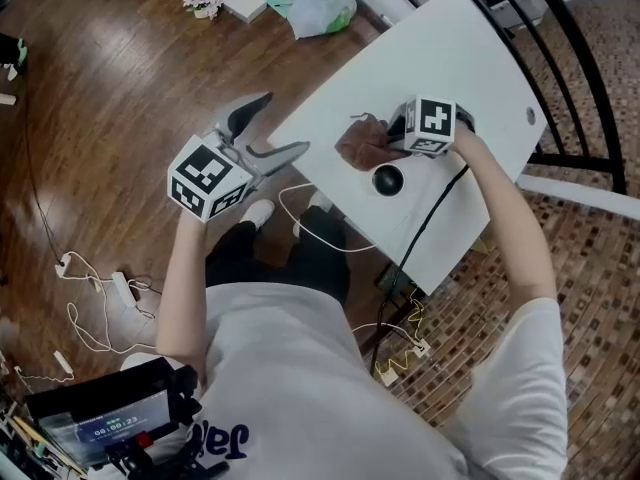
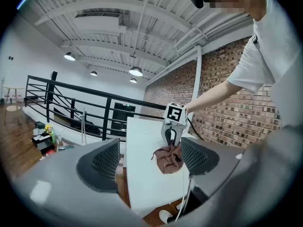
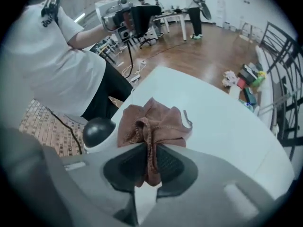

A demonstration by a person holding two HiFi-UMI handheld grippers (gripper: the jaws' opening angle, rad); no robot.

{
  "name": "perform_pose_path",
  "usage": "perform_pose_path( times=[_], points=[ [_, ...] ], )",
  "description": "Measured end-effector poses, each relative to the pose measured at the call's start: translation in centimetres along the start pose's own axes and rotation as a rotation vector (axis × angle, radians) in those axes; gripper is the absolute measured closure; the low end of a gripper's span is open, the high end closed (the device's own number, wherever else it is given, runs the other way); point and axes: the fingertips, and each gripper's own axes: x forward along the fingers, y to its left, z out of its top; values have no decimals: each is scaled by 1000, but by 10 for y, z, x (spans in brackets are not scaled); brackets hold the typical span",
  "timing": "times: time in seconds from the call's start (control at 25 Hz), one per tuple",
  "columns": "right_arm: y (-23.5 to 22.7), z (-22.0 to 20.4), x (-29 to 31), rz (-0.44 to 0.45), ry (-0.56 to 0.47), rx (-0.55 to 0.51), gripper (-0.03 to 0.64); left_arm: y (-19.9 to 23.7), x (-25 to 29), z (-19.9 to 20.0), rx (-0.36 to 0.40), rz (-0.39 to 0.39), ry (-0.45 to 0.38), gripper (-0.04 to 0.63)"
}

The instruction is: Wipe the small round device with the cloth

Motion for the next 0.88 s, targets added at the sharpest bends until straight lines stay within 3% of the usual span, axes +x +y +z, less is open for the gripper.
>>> perform_pose_path(
  times=[0.12, 0.24, 0.36, 0.52, 0.6, 0.68, 0.8, 0.88],
  points=[
    [-2, -12, -17, -36, -56, 68, 580, -4, 9, 6, 10, -19, 9, 158],
    [9, 18, -51, -25, -231, 74, 580, -7, 16, 13, 23, -34, 12, 160],
    [47, 65, -79, 35, -323, -42, 580, -12, 12, 13, 32, -38, 3, 160],
    [105, 98, -71, 230, -330, -242, 580, 5, 24, 5, 29, 1, -18, 160],
    [140, 96, -52, 350, -273, -344, 580, 12, 33, 3, 23, 20, -27, 161],
    [176, 81, -28, 437, -124, -472, 580, 14, 35, 2, 18, 30, -30, 161],
    [178, 53, 7, 381, 128, -668, 580, 17, 32, -3, 12, 40, -22, 163],
    [156, 54, 12, 325, 138, -651, 580, 19, 32, -6, 9, 47, -11, 163]
  ],
)
